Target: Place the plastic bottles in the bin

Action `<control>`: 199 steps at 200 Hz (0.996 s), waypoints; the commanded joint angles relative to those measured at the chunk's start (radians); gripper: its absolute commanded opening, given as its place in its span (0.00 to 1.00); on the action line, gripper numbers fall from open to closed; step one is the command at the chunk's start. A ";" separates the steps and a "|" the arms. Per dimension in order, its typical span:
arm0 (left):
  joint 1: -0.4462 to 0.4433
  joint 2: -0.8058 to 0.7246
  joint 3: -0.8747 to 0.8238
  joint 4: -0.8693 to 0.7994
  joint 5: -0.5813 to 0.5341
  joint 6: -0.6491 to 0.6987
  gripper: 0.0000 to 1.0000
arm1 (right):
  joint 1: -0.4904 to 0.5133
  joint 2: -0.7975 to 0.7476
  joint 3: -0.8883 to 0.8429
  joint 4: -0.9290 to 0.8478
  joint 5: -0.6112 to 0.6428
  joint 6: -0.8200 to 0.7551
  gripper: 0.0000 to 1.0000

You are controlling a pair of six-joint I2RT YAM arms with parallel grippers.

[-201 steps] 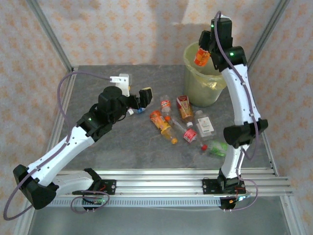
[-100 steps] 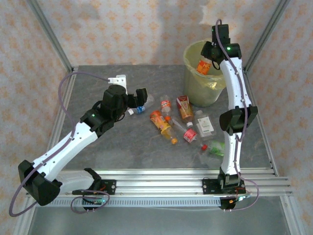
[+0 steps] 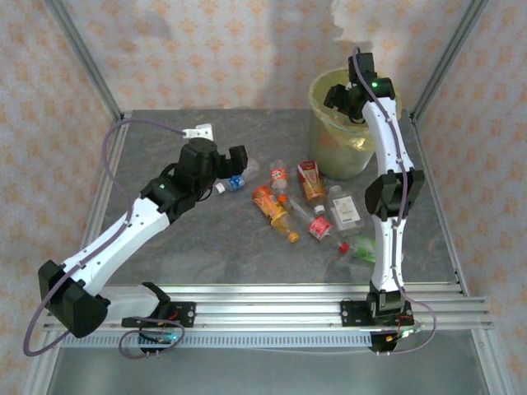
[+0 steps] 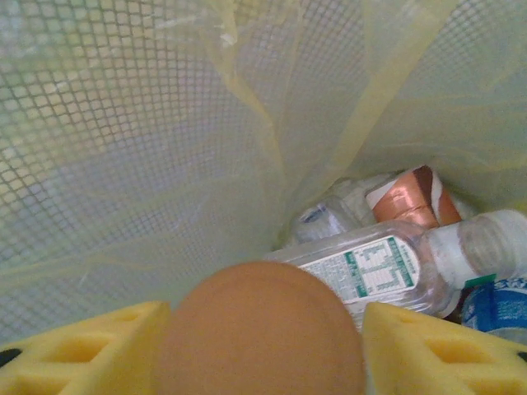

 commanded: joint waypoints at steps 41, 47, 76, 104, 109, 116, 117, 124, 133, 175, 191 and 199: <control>0.033 0.062 0.087 -0.100 -0.017 -0.040 1.00 | 0.001 -0.004 0.125 -0.047 0.014 -0.049 0.91; 0.037 0.073 0.097 -0.112 -0.013 -0.034 1.00 | 0.001 -0.008 0.132 -0.050 0.014 -0.052 0.94; 0.058 0.157 0.174 -0.216 -0.001 0.021 1.00 | 0.001 -0.052 0.138 -0.068 0.014 -0.061 0.99; 0.081 0.256 0.246 -0.295 0.023 0.089 1.00 | 0.002 -0.117 0.115 -0.089 0.025 -0.063 0.99; 0.084 0.273 0.258 -0.303 0.031 0.107 1.00 | 0.001 -0.128 0.108 -0.092 0.028 -0.064 0.99; 0.090 0.300 0.277 -0.319 0.034 0.126 1.00 | 0.001 -0.153 0.094 -0.095 0.033 -0.065 0.99; 0.092 0.304 0.280 -0.323 0.034 0.130 1.00 | 0.001 -0.156 0.091 -0.094 0.034 -0.066 0.99; 0.099 0.332 0.300 -0.342 0.033 0.148 1.00 | 0.001 -0.178 0.072 -0.094 0.040 -0.066 0.99; 0.109 0.368 0.330 -0.366 0.038 0.178 1.00 | 0.002 -0.212 0.041 -0.093 0.049 -0.064 0.99; 0.149 0.542 0.467 -0.466 0.090 0.334 1.00 | 0.004 -0.429 -0.261 0.014 0.094 -0.025 0.99; 0.164 0.593 0.500 -0.476 0.134 0.387 1.00 | 0.007 -0.530 -0.408 0.079 0.125 -0.007 0.99; 0.171 0.619 0.518 -0.485 0.147 0.407 1.00 | 0.008 -0.578 -0.479 0.111 0.143 0.003 0.99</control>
